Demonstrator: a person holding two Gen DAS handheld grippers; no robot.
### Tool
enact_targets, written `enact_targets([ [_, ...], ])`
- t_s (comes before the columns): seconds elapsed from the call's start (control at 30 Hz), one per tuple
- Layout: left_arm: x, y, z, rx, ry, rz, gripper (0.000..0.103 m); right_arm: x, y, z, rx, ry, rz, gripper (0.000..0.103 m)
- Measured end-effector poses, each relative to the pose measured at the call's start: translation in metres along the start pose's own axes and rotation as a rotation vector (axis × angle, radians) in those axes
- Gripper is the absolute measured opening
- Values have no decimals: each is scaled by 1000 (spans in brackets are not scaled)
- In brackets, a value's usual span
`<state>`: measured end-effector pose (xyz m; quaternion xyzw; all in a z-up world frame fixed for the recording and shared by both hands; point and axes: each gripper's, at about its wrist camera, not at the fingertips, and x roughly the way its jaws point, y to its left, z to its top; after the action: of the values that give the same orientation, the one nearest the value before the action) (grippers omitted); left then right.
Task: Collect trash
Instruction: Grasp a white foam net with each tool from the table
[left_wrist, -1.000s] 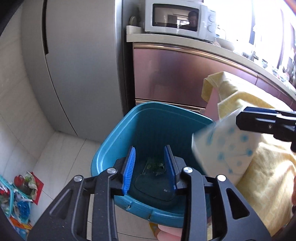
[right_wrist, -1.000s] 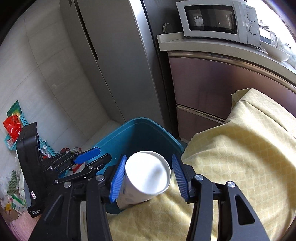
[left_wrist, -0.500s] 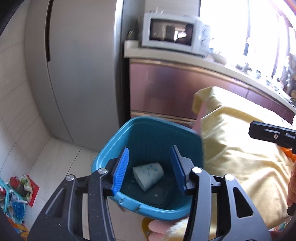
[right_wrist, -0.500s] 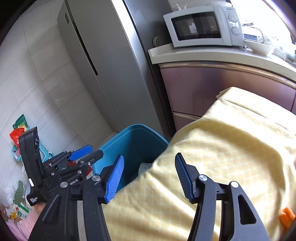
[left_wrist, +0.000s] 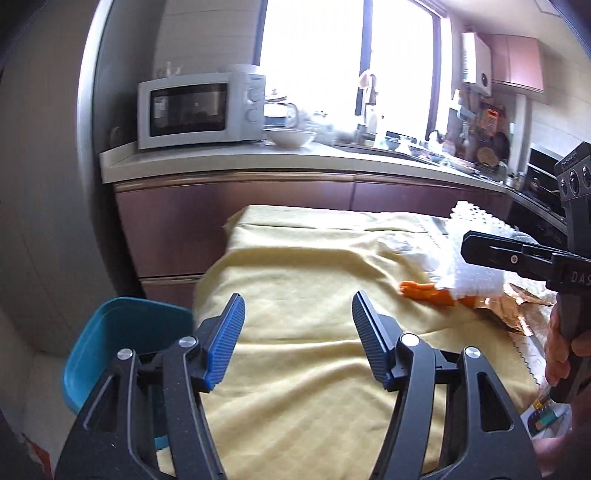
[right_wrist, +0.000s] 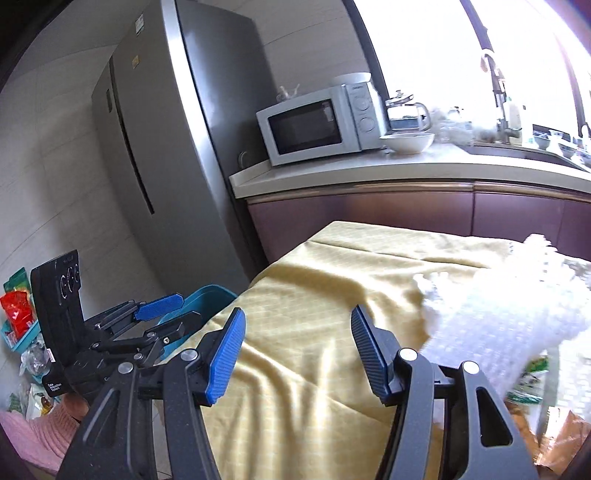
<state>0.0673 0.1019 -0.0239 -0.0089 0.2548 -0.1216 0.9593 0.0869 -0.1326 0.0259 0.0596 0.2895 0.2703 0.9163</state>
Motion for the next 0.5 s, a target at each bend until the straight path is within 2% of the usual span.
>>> enact_targets([
  [0.1,11,-37,7,40,11,-87,60,-26,-27,-4,37,-40,-69,57],
  [0.17,18,-62,11,74,19,-140,64,-39,-43,-5,64,-67,-120,57],
  [0.37,43,-132,20,169,49,-244,68,-70,-95,-6,130,-134,-256,57],
  [0.5,65,-156,29,211,66,-290,75,-72,-121,-3,156,-148,-324,57],
])
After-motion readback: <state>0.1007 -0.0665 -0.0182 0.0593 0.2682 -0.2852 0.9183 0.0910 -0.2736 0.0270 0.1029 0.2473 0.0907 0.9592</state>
